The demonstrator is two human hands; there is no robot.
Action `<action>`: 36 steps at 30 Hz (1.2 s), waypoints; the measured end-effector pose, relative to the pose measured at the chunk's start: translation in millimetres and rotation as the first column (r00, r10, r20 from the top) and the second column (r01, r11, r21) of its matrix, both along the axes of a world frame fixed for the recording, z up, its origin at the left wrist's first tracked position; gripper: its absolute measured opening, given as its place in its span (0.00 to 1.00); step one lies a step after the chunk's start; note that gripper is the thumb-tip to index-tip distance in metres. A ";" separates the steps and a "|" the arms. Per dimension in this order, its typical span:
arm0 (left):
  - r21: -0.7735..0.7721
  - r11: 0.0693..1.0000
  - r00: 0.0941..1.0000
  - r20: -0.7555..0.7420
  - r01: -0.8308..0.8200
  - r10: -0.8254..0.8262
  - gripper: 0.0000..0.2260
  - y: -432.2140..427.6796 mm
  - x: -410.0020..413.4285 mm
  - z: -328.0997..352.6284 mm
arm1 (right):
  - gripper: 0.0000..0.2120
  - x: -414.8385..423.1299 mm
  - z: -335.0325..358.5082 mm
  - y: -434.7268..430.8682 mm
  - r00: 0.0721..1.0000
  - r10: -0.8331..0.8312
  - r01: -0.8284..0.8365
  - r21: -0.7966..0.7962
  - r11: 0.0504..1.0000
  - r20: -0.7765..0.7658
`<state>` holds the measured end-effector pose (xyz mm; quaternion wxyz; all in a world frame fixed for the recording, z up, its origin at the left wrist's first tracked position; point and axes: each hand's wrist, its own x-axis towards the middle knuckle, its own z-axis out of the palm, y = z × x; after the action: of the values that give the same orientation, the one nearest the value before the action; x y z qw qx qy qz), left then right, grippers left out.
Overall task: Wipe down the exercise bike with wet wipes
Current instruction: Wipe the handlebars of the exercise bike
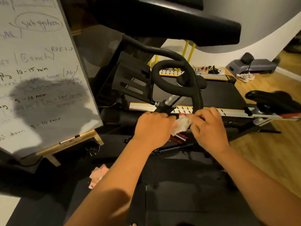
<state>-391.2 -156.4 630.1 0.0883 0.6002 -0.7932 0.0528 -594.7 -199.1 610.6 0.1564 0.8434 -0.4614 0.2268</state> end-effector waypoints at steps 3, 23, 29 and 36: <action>0.035 0.999 0.991 -0.136 0.012 -0.007 0.15 -5.8 -7.2 3.0 | 0.13 -5.0 6.8 -11.3 0.992 -0.097 0.084 0.140 0.987 0.087; 0.331 0.865 0.666 -0.553 -0.377 0.501 0.08 -58.2 -63.9 8.5 | 0.10 -37.0 10.3 -135.6 0.855 0.218 -0.338 0.187 0.922 0.470; 0.175 0.757 0.509 -0.643 -0.629 0.572 0.06 -67.6 -84.5 8.2 | 0.09 -42.6 -16.9 -72.5 0.735 0.510 -0.629 0.167 0.760 0.448; -0.038 0.763 0.639 -0.573 -0.646 0.513 0.11 -89.1 -92.4 14.0 | 0.11 -37.5 0.5 -124.0 0.744 0.537 -0.598 0.038 0.801 0.397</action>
<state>-483.5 -245.5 644.2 0.3533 0.7986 -0.4873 0.0056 -632.2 -323.1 611.0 -0.0784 0.8958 -0.2195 0.3784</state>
